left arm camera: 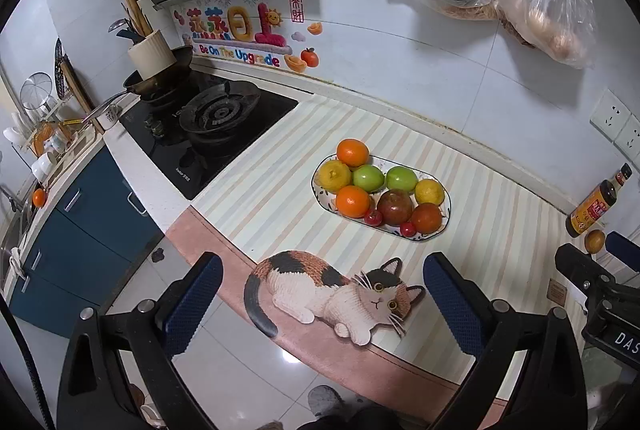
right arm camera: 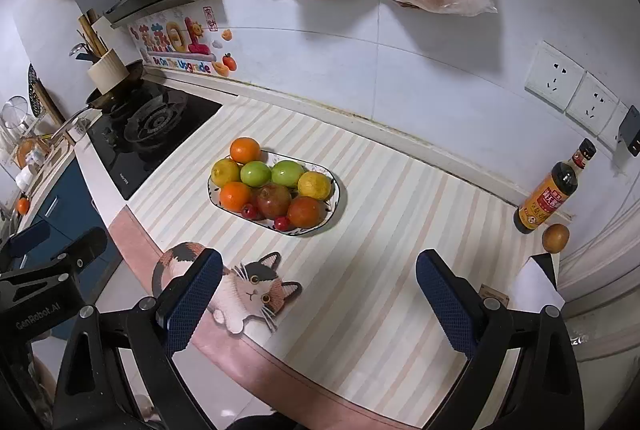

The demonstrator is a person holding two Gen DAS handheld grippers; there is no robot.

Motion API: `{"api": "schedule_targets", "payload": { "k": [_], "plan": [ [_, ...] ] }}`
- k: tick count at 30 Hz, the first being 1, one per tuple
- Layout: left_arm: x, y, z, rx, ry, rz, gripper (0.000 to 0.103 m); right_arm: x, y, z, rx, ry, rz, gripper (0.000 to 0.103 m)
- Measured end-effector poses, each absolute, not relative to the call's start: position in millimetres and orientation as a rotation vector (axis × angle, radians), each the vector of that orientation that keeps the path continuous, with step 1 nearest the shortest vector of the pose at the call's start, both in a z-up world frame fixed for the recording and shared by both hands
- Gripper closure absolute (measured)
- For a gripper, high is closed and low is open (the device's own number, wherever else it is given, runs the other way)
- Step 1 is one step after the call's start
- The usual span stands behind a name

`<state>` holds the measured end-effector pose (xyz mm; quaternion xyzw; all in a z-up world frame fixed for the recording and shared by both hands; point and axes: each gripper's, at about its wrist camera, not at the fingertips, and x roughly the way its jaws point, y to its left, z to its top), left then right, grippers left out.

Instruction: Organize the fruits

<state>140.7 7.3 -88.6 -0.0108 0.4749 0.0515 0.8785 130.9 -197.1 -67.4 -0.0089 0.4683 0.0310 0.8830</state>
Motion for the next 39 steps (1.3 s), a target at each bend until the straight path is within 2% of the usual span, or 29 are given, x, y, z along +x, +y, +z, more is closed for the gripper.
{"api": "schedule_targets", "payload": {
  "k": [39],
  "plan": [
    [149.0,4.4,-84.8,-0.036,0.992,0.084,0.000,134.9,-190.0,-66.7,-0.012,0.983,0.065,0.004]
  ]
}}
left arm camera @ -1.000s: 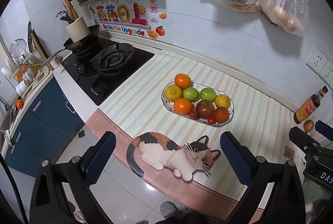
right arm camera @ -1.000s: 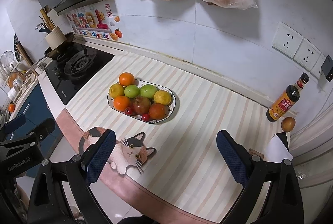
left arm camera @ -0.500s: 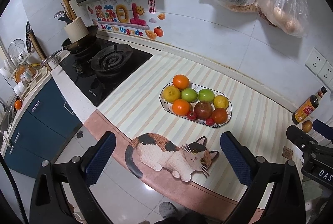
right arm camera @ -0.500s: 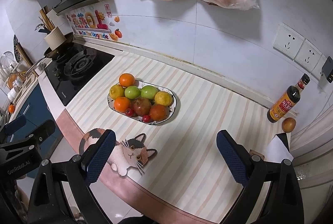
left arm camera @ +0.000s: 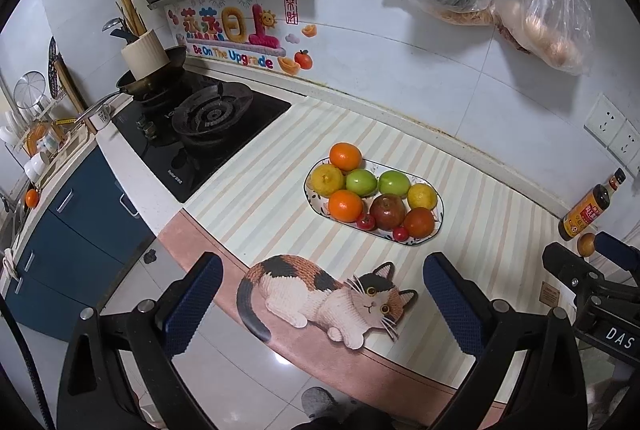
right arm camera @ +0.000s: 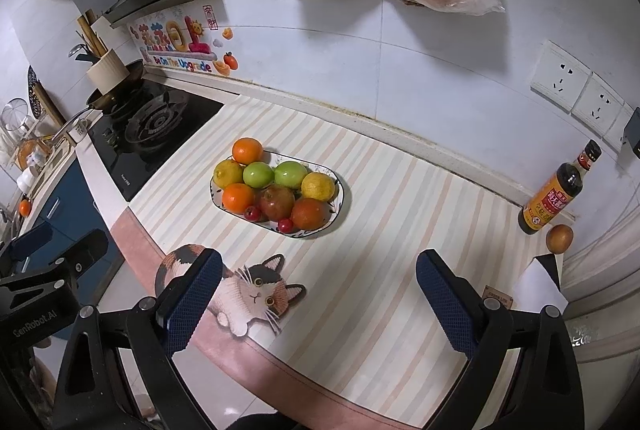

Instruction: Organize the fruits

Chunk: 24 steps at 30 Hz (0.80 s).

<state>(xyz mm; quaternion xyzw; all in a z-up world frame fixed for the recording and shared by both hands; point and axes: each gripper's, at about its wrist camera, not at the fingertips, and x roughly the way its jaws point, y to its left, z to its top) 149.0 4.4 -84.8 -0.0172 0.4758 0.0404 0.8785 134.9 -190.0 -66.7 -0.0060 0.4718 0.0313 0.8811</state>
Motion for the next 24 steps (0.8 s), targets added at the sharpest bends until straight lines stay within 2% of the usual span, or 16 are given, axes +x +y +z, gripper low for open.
{"api": "schedule_targets", "payload": {
  "k": [24],
  "plan": [
    [141.7,2.4,-79.4,-0.045,0.980,0.074,0.000,133.3,-192.6,-64.0,-0.012,0.977,0.072,0.004]
  ]
}}
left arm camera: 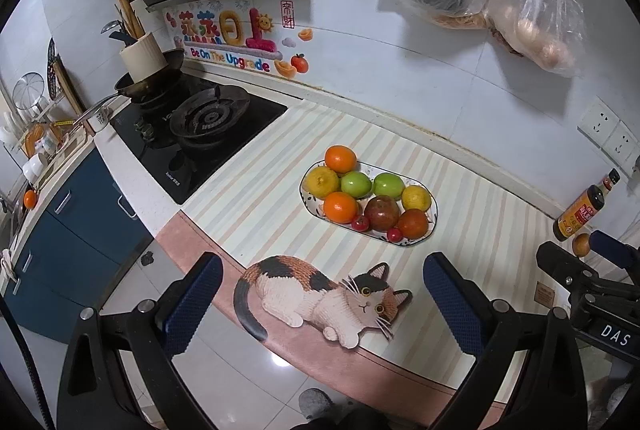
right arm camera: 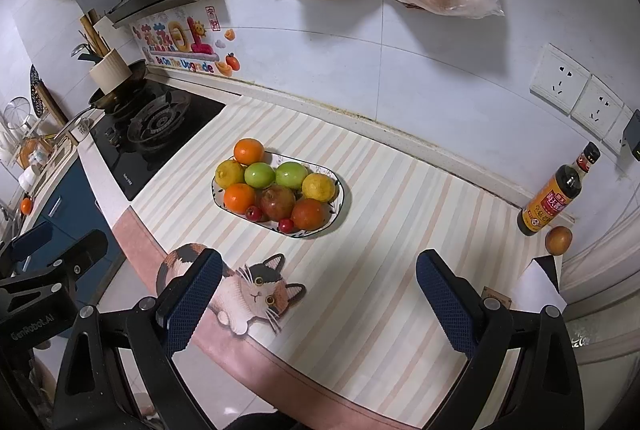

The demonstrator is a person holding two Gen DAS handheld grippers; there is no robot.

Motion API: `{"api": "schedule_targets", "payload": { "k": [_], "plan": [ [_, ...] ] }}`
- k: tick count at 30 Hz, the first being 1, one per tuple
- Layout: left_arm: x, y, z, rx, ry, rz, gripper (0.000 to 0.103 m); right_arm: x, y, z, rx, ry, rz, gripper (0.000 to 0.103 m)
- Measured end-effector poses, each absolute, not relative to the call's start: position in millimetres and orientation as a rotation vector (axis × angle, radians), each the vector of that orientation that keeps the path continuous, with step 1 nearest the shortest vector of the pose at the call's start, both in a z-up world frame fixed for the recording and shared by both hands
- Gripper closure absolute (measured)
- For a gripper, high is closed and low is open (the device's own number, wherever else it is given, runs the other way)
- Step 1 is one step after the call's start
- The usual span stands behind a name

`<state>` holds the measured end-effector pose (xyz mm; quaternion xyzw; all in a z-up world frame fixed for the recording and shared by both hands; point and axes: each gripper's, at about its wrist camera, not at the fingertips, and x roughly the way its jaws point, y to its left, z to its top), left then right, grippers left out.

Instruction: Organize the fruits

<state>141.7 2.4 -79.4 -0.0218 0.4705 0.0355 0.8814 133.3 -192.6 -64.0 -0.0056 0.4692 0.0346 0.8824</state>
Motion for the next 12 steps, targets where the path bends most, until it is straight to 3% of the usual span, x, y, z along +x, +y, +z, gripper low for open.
{"api": "schedule_targets", "payload": {
  "k": [12],
  "plan": [
    [140.8,1.3,-77.9,-0.040,0.976,0.073,0.000,125.7,-193.3,-62.7,-0.018,0.982,0.081,0.004]
  ]
}}
